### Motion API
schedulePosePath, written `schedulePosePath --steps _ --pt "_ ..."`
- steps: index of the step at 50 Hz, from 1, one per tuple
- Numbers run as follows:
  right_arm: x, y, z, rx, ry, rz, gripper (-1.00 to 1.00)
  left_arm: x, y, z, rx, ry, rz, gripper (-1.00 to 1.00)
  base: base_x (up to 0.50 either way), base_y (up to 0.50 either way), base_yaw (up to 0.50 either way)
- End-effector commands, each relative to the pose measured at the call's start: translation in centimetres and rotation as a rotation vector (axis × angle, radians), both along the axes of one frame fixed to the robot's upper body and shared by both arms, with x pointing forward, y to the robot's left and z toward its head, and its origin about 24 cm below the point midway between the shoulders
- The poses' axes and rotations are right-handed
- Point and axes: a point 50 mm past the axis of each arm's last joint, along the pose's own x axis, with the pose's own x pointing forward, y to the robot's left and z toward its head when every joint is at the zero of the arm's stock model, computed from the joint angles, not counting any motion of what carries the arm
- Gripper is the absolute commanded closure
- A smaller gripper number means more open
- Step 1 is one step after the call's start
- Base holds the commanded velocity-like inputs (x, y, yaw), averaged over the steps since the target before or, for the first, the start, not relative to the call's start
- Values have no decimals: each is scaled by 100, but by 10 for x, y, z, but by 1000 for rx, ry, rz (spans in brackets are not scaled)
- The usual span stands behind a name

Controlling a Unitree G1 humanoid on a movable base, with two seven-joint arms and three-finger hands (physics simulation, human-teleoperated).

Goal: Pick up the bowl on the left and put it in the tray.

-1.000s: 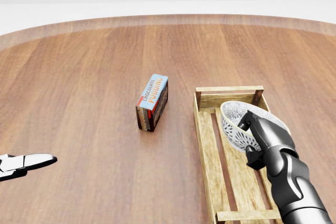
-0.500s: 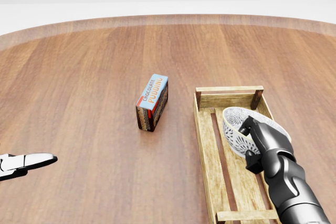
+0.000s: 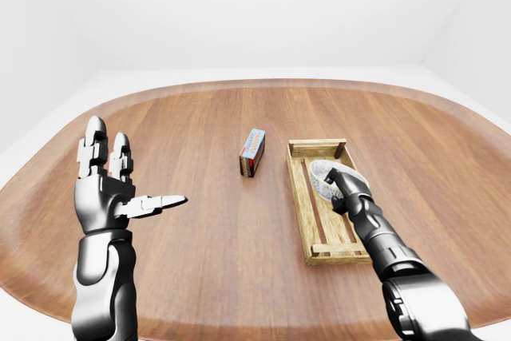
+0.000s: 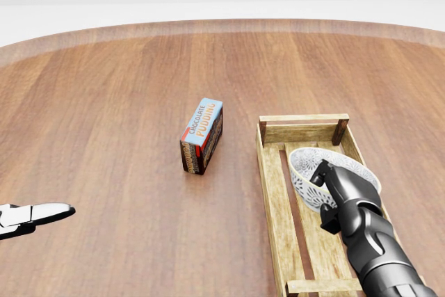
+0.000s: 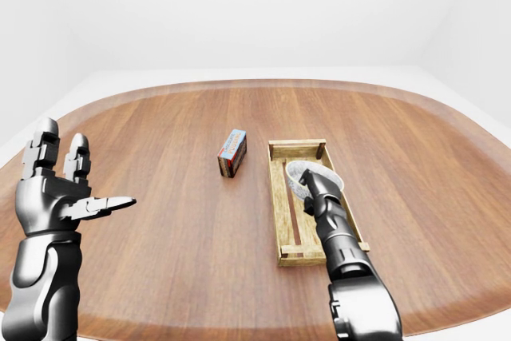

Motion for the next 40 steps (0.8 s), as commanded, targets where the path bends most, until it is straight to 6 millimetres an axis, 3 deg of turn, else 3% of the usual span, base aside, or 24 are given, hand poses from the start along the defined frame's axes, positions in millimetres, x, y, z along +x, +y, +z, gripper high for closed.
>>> schedulePosePath --steps 1,10,11,12,15,19,21,24,29,32,40 --pt "-3 -1 -6 54 20 -35 100 0 0 1 -1 -5 2 -100 0 0 0" --pt "-4 7 -9 66 33 -12 100 0 1 1 -2 -4 3 -100 0 0 0" --pt "-4 7 -10 70 37 -11 87 0 1 0 -2 -2 2 -100 0 0 0" --pt "-5 8 -10 72 39 -11 31 1 1 0 -2 1 2 -100 0 0 0" --pt "-6 6 -12 74 44 -21 7 -1 0 2 0 -7 2 -100 0 0 0" --pt "-8 3 -16 81 55 -44 29 0 1 1 -3 -6 2 -100 0 0 0" --pt "-9 3 -17 82 60 -49 22 -1 0 1 -2 -5 2 -100 0 0 0" --pt "-10 2 -19 85 67 -56 -7 1 0 0 -1 1 0 -100 0 0 0" --pt "-12 0 -22 90 72 -75 -11 0 0 0 -1 -2 -1 -100 0 0 0" --pt "-14 1 -25 100 87 -73 -100 0 0 0 -2 -2 0 -100 0 0 0" --pt "-12 9 -15 108 50 -1 -100 0 -2 -1 0 4 -5 -100 0 0 0"
